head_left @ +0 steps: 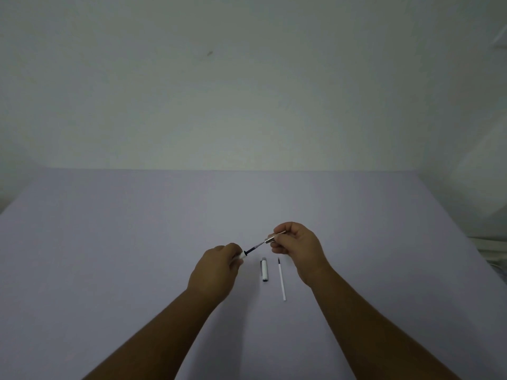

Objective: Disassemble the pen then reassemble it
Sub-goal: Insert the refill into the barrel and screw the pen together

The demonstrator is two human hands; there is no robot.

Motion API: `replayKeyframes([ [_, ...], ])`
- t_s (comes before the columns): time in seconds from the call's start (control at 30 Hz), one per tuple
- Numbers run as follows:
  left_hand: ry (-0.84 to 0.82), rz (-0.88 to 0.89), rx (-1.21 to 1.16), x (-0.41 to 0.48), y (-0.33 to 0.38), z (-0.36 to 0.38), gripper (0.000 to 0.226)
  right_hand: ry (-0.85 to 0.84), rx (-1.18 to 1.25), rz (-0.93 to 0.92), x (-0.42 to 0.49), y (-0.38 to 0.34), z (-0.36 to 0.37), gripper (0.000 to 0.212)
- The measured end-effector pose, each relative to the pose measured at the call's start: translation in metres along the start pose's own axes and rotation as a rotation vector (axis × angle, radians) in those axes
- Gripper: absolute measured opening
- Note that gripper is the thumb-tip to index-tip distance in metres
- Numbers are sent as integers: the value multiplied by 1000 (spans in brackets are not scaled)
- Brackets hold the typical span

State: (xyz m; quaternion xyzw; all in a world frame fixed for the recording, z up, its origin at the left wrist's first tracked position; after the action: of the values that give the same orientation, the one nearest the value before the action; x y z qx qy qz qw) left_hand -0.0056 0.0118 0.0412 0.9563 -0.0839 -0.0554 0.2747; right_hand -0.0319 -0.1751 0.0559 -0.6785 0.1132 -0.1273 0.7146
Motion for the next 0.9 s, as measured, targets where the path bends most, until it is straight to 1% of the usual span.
replayKeyframes([
  [0.13,3,31,15,-4,7,-3,17,-72,-81,-2,-5,-2,4,13],
  [0.27,11,60,13,-7,16,-5,18,-190,-198,-10,-12,-1,10,15],
  [0.37,22,65,10,-8,19,-8,19,-198,-212,-3,-14,-2,11,5],
  [0.4,23,68,11,-8,20,-9,19,-198,-236,2,-14,-3,12,8],
  [0.47,20,73,8,-9,21,-10,19,-203,-343,14,-15,-3,13,24],
  [0.5,19,71,3,-9,21,-11,19,-210,-384,9,-16,-5,14,28],
  [0.53,19,68,-2,-10,21,-11,19,-222,-387,-11,-17,-5,14,27],
  [0.6,21,60,-11,-10,22,-13,18,-263,-334,-52,-17,-5,12,13],
  [0.67,21,68,-5,-9,23,-14,17,-271,-331,-45,-18,-8,11,6],
  [0.73,13,84,11,-11,26,-14,17,-238,-436,-13,-17,-10,11,26],
  [0.77,10,85,12,-12,27,-13,17,-222,-478,2,-18,-12,11,33],
  [0.8,7,78,5,-12,28,-13,16,-216,-454,7,-19,-12,11,32],
  [0.87,2,30,-35,-12,30,-13,15,-243,-281,27,-19,-10,9,15],
  [0.9,-1,6,-56,-12,31,-13,15,-252,-194,36,-21,-11,9,9],
])
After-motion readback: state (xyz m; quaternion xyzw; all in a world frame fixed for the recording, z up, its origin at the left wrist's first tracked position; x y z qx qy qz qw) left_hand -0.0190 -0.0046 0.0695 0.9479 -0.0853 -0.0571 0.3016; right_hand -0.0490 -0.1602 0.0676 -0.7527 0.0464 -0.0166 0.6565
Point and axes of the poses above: each hand's wrist, its own x-axis towards the middle knuckle, its own z-axis out of the palm, y = z × x, the point moved 1 cm from there along x, towards the middle knuckle, and after that the axes turned 13 degrees about -z, right-handed, at the moved point
